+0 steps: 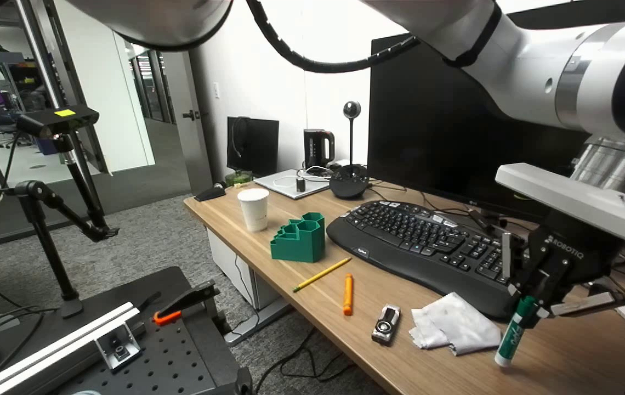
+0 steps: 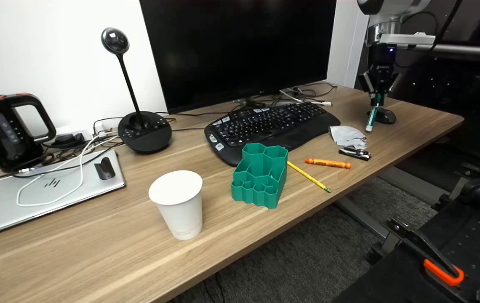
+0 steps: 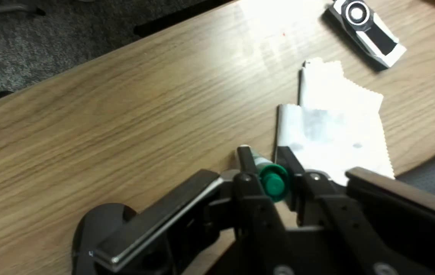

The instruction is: Move the green marker backwards

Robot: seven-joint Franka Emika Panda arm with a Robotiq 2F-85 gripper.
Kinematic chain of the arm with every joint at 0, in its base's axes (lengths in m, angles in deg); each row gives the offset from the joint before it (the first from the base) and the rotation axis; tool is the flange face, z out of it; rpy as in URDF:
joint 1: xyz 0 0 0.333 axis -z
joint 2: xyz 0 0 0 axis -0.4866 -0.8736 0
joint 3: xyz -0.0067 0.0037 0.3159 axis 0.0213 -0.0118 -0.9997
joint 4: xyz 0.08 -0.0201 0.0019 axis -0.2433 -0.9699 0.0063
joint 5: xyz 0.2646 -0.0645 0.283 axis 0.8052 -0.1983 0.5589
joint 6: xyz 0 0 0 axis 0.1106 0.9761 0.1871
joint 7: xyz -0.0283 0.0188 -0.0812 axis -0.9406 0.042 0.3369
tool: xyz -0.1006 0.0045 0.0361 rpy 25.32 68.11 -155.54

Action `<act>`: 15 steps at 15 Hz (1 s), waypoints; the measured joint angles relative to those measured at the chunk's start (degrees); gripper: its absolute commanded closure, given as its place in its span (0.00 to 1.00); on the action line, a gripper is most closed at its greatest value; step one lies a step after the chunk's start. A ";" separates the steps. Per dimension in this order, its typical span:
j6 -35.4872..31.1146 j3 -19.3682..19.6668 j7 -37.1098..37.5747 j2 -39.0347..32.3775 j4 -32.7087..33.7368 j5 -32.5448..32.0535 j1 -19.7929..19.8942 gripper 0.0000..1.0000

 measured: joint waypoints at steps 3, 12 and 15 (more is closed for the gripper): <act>1.33 0.97 0.56 -2.18 2.97 -3.02 -0.02 0.95; 1.58 1.23 0.73 -6.95 10.97 -4.30 -0.67 0.54; 1.58 1.23 0.72 -7.31 11.62 -4.30 -1.01 0.33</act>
